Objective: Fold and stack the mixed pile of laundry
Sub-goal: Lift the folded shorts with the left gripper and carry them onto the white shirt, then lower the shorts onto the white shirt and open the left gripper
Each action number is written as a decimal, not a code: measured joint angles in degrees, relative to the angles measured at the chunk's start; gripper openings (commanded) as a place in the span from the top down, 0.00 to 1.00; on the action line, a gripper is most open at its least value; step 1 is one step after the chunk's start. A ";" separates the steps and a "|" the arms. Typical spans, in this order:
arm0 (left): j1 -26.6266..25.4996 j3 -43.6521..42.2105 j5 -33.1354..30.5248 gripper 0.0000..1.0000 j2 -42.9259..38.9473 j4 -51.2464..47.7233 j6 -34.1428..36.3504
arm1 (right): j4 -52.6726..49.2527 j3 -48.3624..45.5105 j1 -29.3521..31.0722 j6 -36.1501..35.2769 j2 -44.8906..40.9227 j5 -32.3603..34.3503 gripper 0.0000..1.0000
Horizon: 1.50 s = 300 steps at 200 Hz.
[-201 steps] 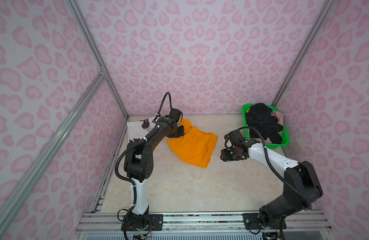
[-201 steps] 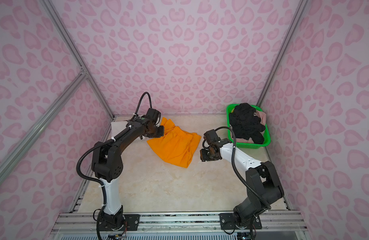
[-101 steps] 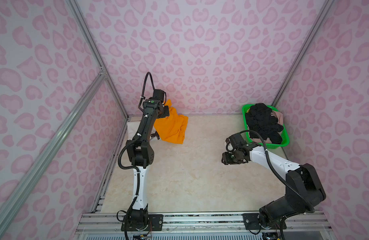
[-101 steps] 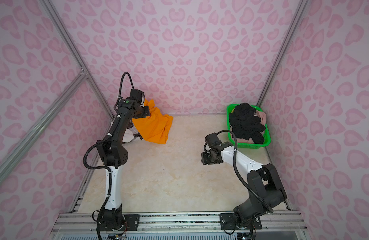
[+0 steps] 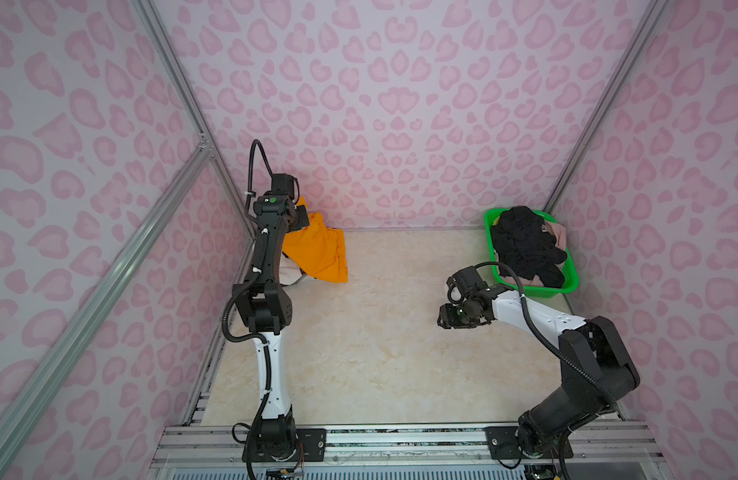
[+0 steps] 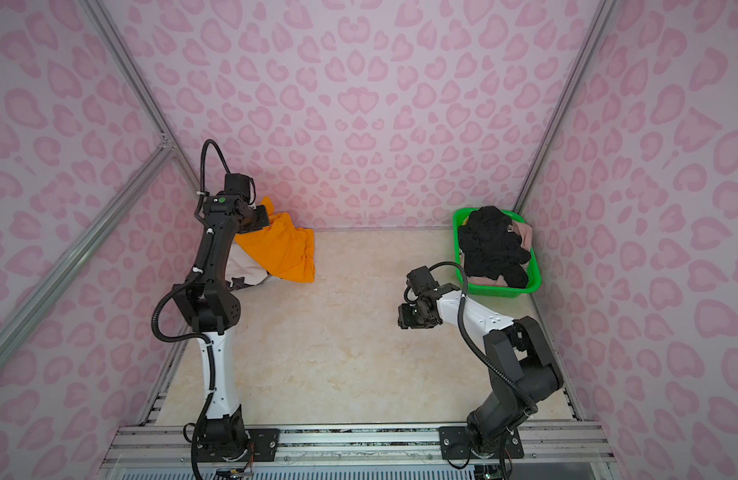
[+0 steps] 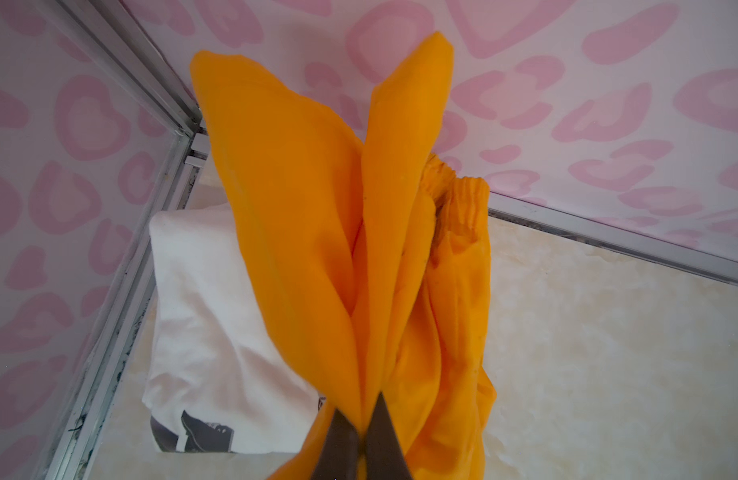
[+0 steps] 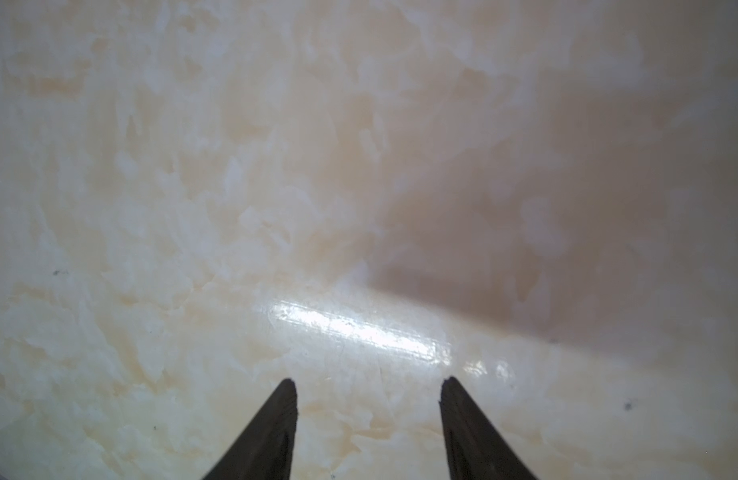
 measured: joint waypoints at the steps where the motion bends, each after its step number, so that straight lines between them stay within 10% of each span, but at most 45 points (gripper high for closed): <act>1: 0.02 0.02 0.09 0.98 0.00 0.02 0.04 | 0.02 0.02 0.02 0.07 0.09 -0.04 0.44; 300: 8.76 -1.03 3.96 0.98 -1.92 4.44 6.34 | 2.56 4.92 7.13 1.66 4.46 0.15 0.44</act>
